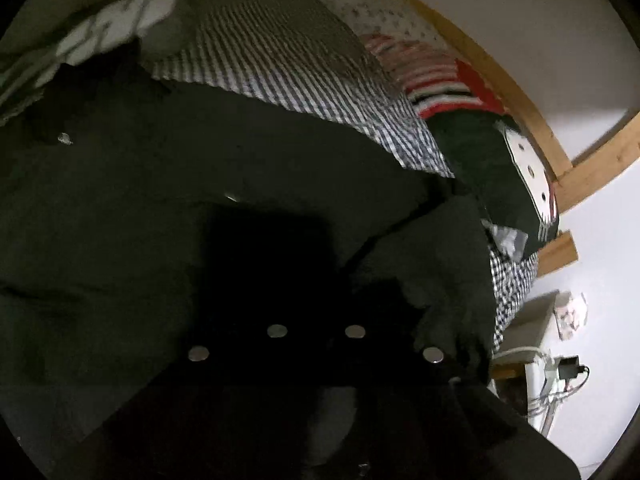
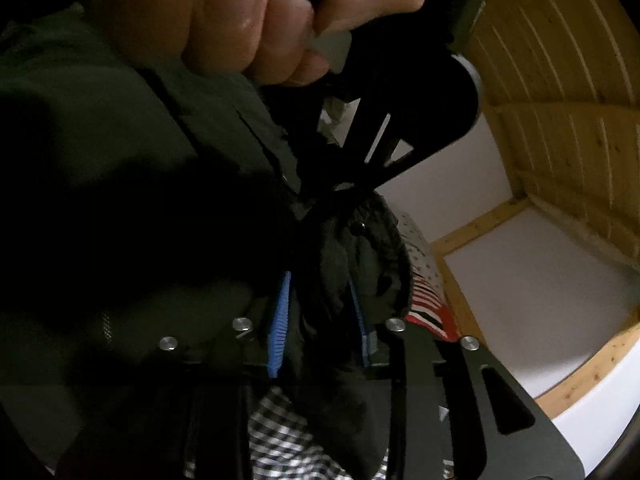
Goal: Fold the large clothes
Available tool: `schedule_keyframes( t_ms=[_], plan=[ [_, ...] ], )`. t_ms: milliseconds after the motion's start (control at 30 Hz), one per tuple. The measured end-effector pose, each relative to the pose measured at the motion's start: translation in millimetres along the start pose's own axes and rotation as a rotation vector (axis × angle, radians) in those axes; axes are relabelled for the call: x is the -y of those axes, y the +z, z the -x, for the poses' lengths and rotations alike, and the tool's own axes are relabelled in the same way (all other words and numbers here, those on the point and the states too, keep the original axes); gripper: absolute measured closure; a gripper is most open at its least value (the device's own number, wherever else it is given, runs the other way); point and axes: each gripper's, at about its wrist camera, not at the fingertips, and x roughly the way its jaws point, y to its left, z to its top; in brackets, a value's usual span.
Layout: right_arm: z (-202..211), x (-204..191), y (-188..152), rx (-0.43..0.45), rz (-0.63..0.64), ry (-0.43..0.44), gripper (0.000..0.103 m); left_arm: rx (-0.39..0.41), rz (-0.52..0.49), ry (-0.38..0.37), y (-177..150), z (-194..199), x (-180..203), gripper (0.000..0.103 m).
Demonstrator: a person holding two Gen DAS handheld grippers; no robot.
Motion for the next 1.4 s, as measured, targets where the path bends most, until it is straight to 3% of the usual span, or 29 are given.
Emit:
schedule_keyframes(
  t_ms=[33,67,100,233,333,400,433,467,567,733,800,867,933,1000,1100,1133,1167,1233,1300,1400],
  plan=[
    [3.8,-0.3,1.3,0.013,-0.005,0.011,0.052,0.029,0.009,0.006,1.4,6.9,-4.7,0.103],
    [10.9,-0.3,0.3,0.030,-0.009,0.013,0.030,0.066,0.033,0.015,5.6,17.9,-14.6,0.103],
    [15.8,0.3,0.7,0.054,-0.017,0.030,0.021,0.078,0.044,0.016,7.7,23.3,-19.0,0.103],
    [29.3,8.0,4.2,0.093,-0.077,0.050,0.016,0.081,0.053,0.034,19.1,36.7,-38.4,0.103],
    [34.3,8.0,6.3,0.057,-0.089,0.059,0.016,0.004,0.011,0.011,12.5,26.9,-37.0,0.102],
    [36.3,11.6,0.1,0.037,-0.111,0.090,0.015,-0.044,0.002,0.012,-4.3,18.6,-36.0,0.068],
    [36.7,14.8,-6.2,0.032,-0.125,0.108,0.015,-0.042,-0.008,0.027,-11.5,16.8,-33.4,0.021],
    [39.4,15.3,-8.1,0.031,-0.132,0.120,0.014,-0.023,-0.024,0.030,-20.8,15.7,-29.7,0.010],
    [48.3,21.3,-23.1,0.011,-0.169,0.149,0.013,-0.054,-0.064,-0.009,-46.0,-0.8,-17.2,0.010],
    [50.9,23.0,-40.6,-0.040,-0.213,0.173,0.013,-0.063,0.023,0.014,-65.7,-35.3,-15.4,0.006],
    [51.0,18.3,-38.2,-0.045,-0.219,0.172,0.013,-0.039,0.042,0.007,-64.7,-36.5,-12.7,0.006],
    [54.8,18.2,-38.0,-0.052,-0.234,0.179,0.013,-0.025,0.076,-0.067,-62.3,-33.3,-8.0,0.006],
    [51.6,20.5,-38.3,-0.061,-0.251,0.198,0.013,-0.037,0.047,-0.092,-61.7,-35.2,4.3,0.006],
    [50.8,19.4,-41.2,-0.072,-0.260,0.214,0.013,-0.086,-0.033,-0.068,-65.0,-47.7,21.8,0.006],
    [56.0,19.3,-39.4,-0.069,-0.268,0.214,0.013,-0.115,-0.153,0.043,-66.7,-70.0,44.8,0.006],
    [57.5,20.0,-38.7,-0.067,-0.272,0.212,0.013,-0.102,-0.148,0.053,-64.5,-72.1,45.5,0.019],
    [58.7,21.0,-37.9,-0.064,-0.275,0.207,0.013,-0.094,-0.144,0.045,-62.0,-71.0,45.3,0.044],
    [54.0,26.4,-41.6,-0.061,-0.285,0.206,0.013,-0.108,-0.127,-0.036,-56.6,-67.3,46.2,0.077],
    [53.7,30.6,-44.3,-0.061,-0.304,0.210,0.013,-0.112,-0.136,-0.057,-50.9,-62.0,48.9,0.084],
    [55.8,33.4,-45.9,-0.066,-0.330,0.219,0.013,-0.101,-0.151,-0.072,-50.9,-52.7,50.4,0.086]
  ],
)
